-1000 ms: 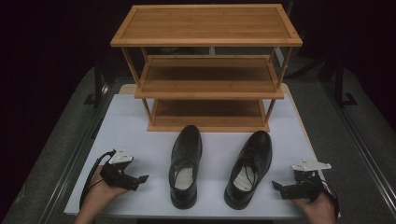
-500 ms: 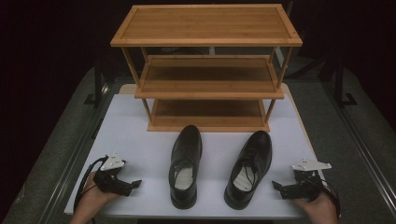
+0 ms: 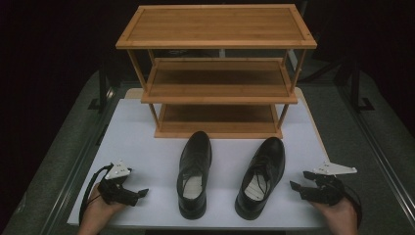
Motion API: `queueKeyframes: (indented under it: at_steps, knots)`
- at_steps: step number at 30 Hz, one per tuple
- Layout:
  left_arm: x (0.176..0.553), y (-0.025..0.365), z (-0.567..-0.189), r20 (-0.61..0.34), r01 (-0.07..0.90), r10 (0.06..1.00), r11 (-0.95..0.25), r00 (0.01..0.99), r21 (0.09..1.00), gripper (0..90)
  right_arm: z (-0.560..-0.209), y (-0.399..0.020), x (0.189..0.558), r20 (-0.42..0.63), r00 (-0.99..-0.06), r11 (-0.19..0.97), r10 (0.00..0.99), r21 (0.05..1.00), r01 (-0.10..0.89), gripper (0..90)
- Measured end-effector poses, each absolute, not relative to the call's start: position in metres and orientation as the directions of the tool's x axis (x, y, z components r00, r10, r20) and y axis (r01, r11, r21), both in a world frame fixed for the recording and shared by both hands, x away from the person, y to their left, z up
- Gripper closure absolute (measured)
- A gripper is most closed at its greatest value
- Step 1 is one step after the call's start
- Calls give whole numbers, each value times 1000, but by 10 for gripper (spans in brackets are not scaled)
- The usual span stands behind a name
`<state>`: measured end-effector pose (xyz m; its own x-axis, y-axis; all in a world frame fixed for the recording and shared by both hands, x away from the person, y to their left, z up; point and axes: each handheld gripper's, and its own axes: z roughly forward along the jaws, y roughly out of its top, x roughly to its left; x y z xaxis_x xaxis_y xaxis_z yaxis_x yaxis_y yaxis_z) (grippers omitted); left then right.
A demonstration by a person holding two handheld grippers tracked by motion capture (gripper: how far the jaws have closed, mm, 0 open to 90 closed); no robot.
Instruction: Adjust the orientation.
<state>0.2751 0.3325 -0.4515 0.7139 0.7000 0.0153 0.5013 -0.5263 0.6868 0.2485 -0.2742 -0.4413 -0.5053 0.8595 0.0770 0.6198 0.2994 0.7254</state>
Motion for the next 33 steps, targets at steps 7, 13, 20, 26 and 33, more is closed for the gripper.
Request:
queueKeyframes:
  at_steps: [7, 13, 20, 26, 33]
  knots:
    - [275, 333, -451, 14, 503, 700, -527, 714, 685, 0, -423, -277, 266, 70, -514, 285, 855, 764, 579, 782]
    - [275, 333, -451, 13, 503, 699, -527, 715, 685, 0, -413, -274, 288, 70, -530, 291, 845, 771, 566, 896]
    - [275, 333, -452, 13, 502, 700, -525, 715, 687, 0, -409, -272, 316, 85, -537, 280, 839, 779, 561, 897]
    - [275, 333, -452, 12, 503, 699, -525, 715, 687, 0, -413, -268, 343, 98, -536, 277, 838, 771, 573, 898]
    - [276, 333, -452, 12, 502, 700, -524, 714, 688, 0, -422, -261, 360, 109, -553, 289, 826, 760, 581, 898]
